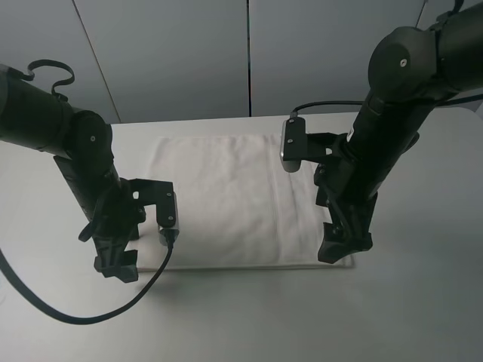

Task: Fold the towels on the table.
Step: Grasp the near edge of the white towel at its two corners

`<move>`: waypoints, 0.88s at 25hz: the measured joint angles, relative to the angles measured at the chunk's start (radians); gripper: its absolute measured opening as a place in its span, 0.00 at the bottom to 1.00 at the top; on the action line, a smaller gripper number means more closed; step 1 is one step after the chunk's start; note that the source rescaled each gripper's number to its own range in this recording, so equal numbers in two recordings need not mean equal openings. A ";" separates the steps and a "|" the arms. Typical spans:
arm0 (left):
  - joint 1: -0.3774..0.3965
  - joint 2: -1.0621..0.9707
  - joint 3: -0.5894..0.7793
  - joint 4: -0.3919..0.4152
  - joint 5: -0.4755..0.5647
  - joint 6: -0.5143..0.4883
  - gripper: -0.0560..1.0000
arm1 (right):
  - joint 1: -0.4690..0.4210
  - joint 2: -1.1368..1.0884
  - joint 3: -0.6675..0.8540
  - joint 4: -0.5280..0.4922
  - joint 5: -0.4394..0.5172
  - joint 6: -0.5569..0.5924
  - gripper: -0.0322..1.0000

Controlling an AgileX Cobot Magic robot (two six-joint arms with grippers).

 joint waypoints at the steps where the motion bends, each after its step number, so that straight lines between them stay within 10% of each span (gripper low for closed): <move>1: 0.000 0.005 0.000 0.000 0.000 0.000 0.99 | 0.000 0.000 0.000 0.000 0.000 -0.010 1.00; 22: 0.000 0.024 -0.005 0.000 -0.009 0.000 0.99 | 0.000 0.155 0.051 -0.129 -0.111 -0.048 1.00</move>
